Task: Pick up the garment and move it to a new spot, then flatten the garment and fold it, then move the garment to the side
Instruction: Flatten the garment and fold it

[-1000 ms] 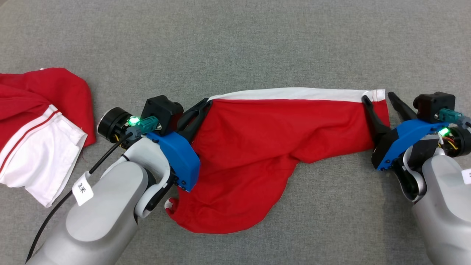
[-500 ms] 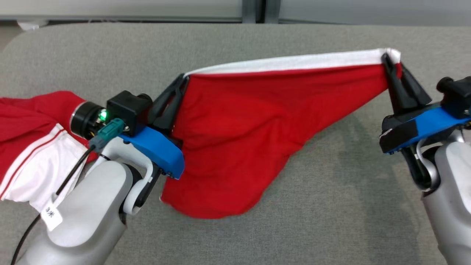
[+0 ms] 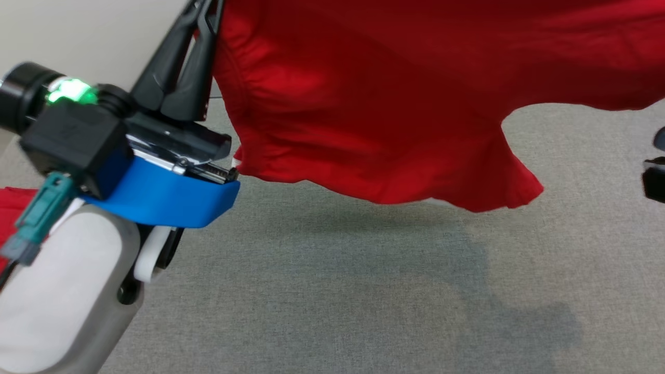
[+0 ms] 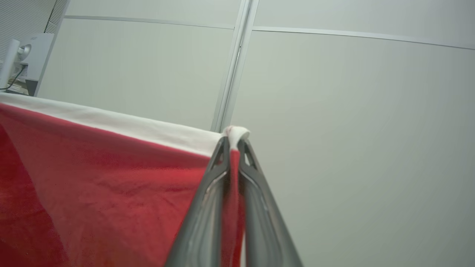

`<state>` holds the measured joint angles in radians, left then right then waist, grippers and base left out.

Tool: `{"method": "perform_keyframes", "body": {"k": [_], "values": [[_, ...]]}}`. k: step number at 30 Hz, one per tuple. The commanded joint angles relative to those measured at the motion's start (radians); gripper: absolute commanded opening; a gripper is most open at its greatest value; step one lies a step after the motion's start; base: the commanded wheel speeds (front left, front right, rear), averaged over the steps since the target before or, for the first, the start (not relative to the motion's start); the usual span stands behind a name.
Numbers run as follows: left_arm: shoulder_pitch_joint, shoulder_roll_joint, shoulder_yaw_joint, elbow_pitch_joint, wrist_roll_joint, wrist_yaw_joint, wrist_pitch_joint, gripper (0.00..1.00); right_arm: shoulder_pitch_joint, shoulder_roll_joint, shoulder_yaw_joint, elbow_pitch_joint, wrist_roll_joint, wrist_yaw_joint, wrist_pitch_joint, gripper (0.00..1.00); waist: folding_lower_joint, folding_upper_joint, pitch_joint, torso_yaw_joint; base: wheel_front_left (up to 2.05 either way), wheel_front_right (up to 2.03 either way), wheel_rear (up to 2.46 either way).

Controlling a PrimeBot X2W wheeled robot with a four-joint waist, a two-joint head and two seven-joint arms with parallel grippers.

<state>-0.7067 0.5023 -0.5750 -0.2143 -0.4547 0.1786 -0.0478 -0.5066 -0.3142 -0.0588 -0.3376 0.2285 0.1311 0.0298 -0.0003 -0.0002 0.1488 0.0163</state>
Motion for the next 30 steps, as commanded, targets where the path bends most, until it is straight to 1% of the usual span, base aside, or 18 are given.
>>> {"method": "perform_keyframes", "body": {"k": [1, 3, 6, 9, 12, 16, 19, 20, 21, 24, 26, 30], "values": [[-0.023, 0.011, 0.015, -0.031, 0.010, 0.015, 0.012, 0.00, -0.006, -0.003, -0.020, -0.034, -0.001, -0.001, 0.028, 0.00, 0.0003, 0.0002, -0.001, -0.006, 0.00, 0.00, 0.00], [-0.037, 0.016, 0.022, -0.060, 0.008, 0.021, 0.032, 0.00, -0.021, -0.001, -0.041, -0.056, 0.004, -0.001, 0.063, 0.00, 0.0003, 0.0002, 0.003, -0.009, 0.00, 0.00, 0.00], [-0.060, 0.014, 0.020, -0.067, -0.011, 0.009, 0.065, 0.00, -0.042, 0.006, -0.059, -0.056, 0.017, -0.001, 0.089, 0.00, 0.0003, 0.0002, 0.021, -0.015, 0.00, 0.00, 0.00], [-0.085, -0.004, 0.014, -0.044, -0.034, -0.007, 0.077, 0.00, -0.071, 0.003, -0.053, -0.022, 0.030, -0.001, 0.098, 0.00, 0.0003, 0.0002, 0.044, -0.018, 0.00, 0.00, 0.00], [-0.121, -0.036, 0.010, 0.027, -0.069, -0.033, 0.074, 0.00, -0.125, -0.001, -0.034, 0.048, 0.049, -0.001, 0.099, 0.00, 0.0003, 0.0002, 0.074, -0.022, 0.00, 0.00, 0.00], [-0.206, -0.103, 0.014, 0.227, -0.138, -0.088, 0.071, 0.00, -0.261, -0.012, 0.004, 0.208, 0.076, -0.001, 0.082, 0.00, 0.0003, 0.0002, 0.123, -0.024, 0.00, 0.00, 0.00], [-0.307, -0.164, 0.038, 0.433, -0.165, -0.131, 0.008, 0.00, -0.408, -0.006, 0.036, 0.385, 0.100, -0.001, 0.055, 0.00, 0.0003, 0.0002, 0.155, -0.030, 0.00, 0.00, 0.00], [-0.307, -0.164, 0.038, 0.433, -0.165, -0.131, 0.008, 0.00, -0.408, -0.006, 0.036, 0.385, 0.100, -0.001, 0.055, 0.00, 0.0003, 0.0002, 0.155, -0.030, 0.00, 0.00, 0.00], [-0.344, -0.183, 0.043, 0.504, -0.169, -0.145, -0.020, 0.00, -0.464, 0.001, 0.046, 0.441, 0.108, -0.001, 0.039, 0.00, 0.0003, 0.0002, 0.164, -0.033, 0.00, 0.00, 0.00], [-0.442, -0.236, 0.072, 0.727, -0.185, -0.181, -0.105, 0.00, -0.608, 0.039, 0.062, 0.617, 0.107, -0.002, -0.033, 0.00, 0.0003, 0.0002, 0.178, -0.050, 0.00, 0.00, 0.00], [-0.491, -0.263, 0.089, 0.869, -0.202, -0.204, -0.143, 0.00, -0.678, 0.072, 0.082, 0.741, 0.105, -0.002, -0.083, 0.00, 0.0003, 0.0002, 0.183, -0.061, 0.00, 0.00, 0.00], [-0.521, -0.312, 0.110, 1.095, -0.217, -0.235, -0.197, 0.00, -0.734, 0.139, 0.173, 0.956, 0.113, -0.002, -0.154, 0.00, 0.0003, 0.0002, 0.192, -0.075, 0.00, 0.00, 0.00]]}}
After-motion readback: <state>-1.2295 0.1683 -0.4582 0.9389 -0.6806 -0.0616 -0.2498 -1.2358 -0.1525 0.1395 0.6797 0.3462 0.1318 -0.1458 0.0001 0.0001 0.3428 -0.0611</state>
